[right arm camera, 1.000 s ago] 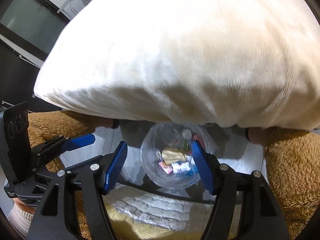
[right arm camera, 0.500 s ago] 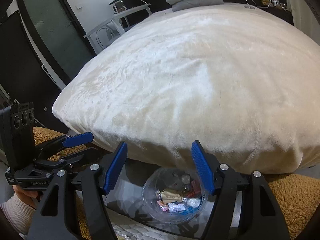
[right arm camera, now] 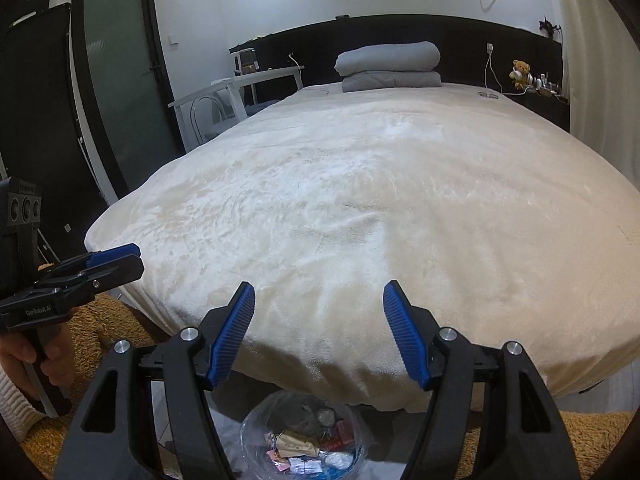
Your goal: Collect trash
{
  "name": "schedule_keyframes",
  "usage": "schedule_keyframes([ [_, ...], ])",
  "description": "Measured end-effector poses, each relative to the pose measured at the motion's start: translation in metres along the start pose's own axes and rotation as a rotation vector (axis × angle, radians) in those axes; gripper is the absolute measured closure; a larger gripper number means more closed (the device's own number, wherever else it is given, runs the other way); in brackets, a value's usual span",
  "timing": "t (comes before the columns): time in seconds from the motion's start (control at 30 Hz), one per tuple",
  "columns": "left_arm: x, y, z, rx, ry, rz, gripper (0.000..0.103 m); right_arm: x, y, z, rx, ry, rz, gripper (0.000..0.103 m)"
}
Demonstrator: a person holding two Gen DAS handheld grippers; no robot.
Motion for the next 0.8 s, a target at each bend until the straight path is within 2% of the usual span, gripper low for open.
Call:
schedule_keyframes([
  [0.27,0.004,-0.001,-0.011,-0.073,0.026,-0.041,0.034,0.005,-0.001,0.011,0.066,-0.039,-0.048,0.036],
  [0.3,0.005,-0.001,-0.013,-0.082,0.028,-0.046,0.034,0.005,-0.001,0.012,0.068,-0.041,-0.052,0.035],
  [0.37,0.006,-0.002,-0.016,-0.095,0.037,-0.058,0.02,0.006,-0.001,0.011,0.068,-0.04,-0.063,0.024],
  [0.4,0.007,-0.002,-0.017,-0.097,0.042,-0.068,0.013,0.007,0.0,0.011,0.067,-0.043,-0.073,0.024],
  [0.5,0.009,-0.001,-0.017,-0.097,0.046,-0.086,0.008,0.01,0.001,0.01,0.066,-0.059,-0.09,0.023],
  [0.53,0.009,-0.001,-0.016,-0.094,0.053,-0.091,0.006,0.01,0.001,0.009,0.062,-0.06,-0.089,0.009],
  [0.57,0.009,-0.001,-0.015,-0.091,0.06,-0.093,0.006,0.01,0.001,0.008,0.059,-0.053,-0.092,0.004],
  [0.8,0.01,0.0,-0.011,-0.076,0.073,-0.108,0.006,0.016,0.002,0.007,0.054,-0.064,-0.115,0.004],
])
Point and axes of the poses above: each gripper's, at about its wrist camera, not at the fingertips, and x roughly against the way its jaws point, z to its left, y to its top, the point moved 3 cm from there along -x, roughly the way its jaws point, and after that the axes turned 11 degrees about z, right-handed, at the moved point
